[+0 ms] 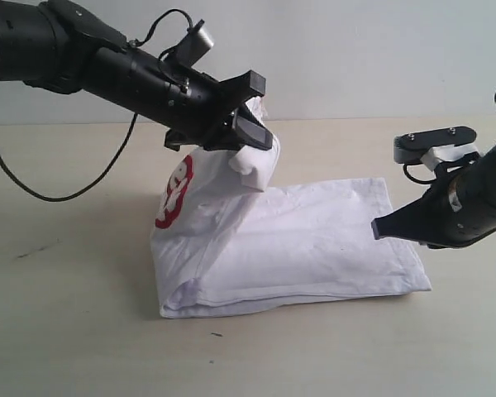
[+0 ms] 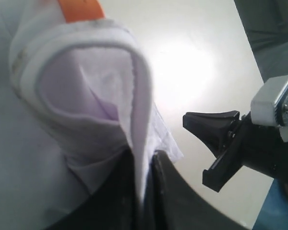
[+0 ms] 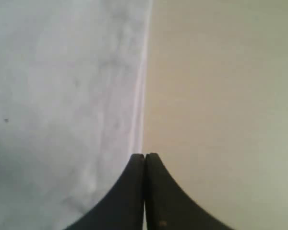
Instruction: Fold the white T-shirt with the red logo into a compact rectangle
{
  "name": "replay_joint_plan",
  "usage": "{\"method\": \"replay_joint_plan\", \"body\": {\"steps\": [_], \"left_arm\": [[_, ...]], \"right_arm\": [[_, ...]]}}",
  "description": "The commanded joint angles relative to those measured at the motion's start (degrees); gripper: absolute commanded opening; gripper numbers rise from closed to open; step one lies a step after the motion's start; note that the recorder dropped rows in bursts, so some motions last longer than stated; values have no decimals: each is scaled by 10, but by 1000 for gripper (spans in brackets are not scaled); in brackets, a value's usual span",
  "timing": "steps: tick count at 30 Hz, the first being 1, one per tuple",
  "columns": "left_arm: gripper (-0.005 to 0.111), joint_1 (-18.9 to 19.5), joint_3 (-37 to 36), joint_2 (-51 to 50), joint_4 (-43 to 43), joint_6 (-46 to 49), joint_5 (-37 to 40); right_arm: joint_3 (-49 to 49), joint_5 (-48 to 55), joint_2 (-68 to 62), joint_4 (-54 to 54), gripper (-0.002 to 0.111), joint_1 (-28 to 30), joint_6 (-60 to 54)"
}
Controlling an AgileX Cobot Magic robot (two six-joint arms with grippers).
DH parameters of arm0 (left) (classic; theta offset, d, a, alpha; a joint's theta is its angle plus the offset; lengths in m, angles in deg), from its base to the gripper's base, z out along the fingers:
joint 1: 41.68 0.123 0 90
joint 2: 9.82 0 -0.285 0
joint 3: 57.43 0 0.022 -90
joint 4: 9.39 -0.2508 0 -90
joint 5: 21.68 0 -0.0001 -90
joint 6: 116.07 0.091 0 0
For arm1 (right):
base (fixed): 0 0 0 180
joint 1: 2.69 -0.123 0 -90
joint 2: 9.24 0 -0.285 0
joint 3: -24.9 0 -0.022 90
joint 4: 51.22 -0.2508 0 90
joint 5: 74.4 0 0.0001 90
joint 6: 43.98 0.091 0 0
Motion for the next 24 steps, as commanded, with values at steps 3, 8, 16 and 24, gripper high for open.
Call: {"method": "replay_joint_plan", "body": {"steps": [3,8,16,24], "left_arm": [[0,-38,4,2,19,1,-76],[0,-59,4,0,17,16,-105],[6,-83,4,-36,34,20,-100],[33,-125,59,-85,77,50,-82]], "right_arm": [[-3,33,5,128,0,3,142],[-3,33,5,124,0,3,142],[-3,27,5,123,0,3,142],[-3,17,5,123,0,3,142]]}}
